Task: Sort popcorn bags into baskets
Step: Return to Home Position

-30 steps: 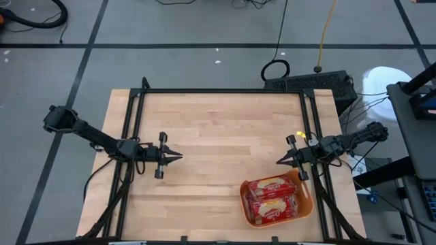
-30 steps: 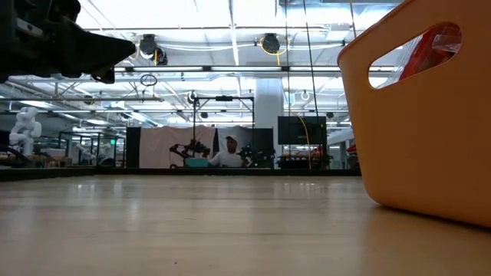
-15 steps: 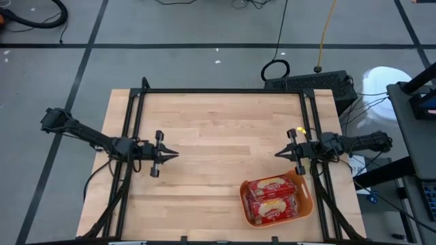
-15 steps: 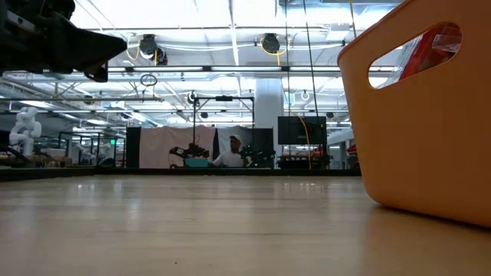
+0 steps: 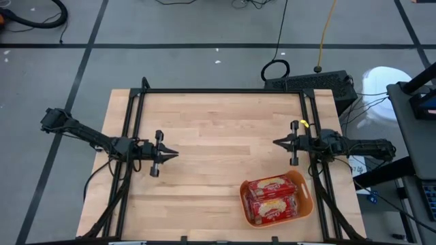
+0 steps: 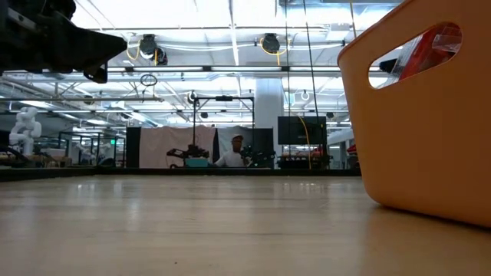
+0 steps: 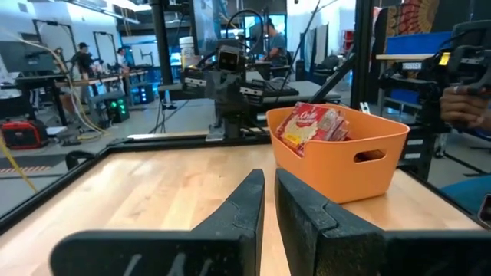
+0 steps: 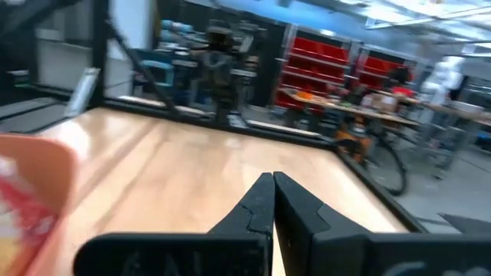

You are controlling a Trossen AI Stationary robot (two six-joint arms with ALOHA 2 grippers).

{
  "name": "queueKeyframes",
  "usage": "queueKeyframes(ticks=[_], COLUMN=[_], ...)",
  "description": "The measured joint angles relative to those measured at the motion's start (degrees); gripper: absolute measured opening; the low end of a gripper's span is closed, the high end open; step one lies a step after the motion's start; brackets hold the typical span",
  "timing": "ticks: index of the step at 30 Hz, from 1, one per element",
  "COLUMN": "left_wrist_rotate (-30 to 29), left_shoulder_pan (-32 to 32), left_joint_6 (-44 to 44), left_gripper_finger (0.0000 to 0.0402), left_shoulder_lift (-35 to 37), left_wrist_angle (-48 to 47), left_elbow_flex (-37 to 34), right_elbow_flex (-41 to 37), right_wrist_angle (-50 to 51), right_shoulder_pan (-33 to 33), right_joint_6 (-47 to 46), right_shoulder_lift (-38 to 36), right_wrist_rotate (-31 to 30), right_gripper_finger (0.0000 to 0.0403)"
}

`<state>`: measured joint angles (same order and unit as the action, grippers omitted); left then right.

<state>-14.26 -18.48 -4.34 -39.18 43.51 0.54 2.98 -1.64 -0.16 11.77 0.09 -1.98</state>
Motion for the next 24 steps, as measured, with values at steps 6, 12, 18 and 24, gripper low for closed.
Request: queueKeyframes(ticks=[6,12,18,24], left_wrist_rotate=[-1.30,-2.53,-2.37,-1.78], left_shoulder_pan=[0.02,1.04,3.87,6.45], left_joint_6=[-1.00,-0.93,-0.61,-0.92], left_gripper_finger=[0.0040,0.0040,0.0040,0.0040], left_shoulder_lift=[0.00,1.32,5.95,11.90], left_wrist_angle=[-0.79,-5.24,-10.12,-15.98], left_elbow_flex=[0.00,0.02,0.02,0.02], right_elbow_flex=[0.00,-0.02,-0.04,-0.04], right_wrist_angle=[0.81,0.41,-1.12,-1.58], right_shoulder_pan=[-0.05,-0.05,-0.05,-0.03], right_joint_6=[1.89,2.49,2.45,2.45], right_shoulder_lift=[0.07,0.07,0.07,0.07], right_wrist_rotate=[-2.40,-2.38,-2.58,-2.58], right_gripper_finger=[0.0000,0.0000,0.0000,0.0000])
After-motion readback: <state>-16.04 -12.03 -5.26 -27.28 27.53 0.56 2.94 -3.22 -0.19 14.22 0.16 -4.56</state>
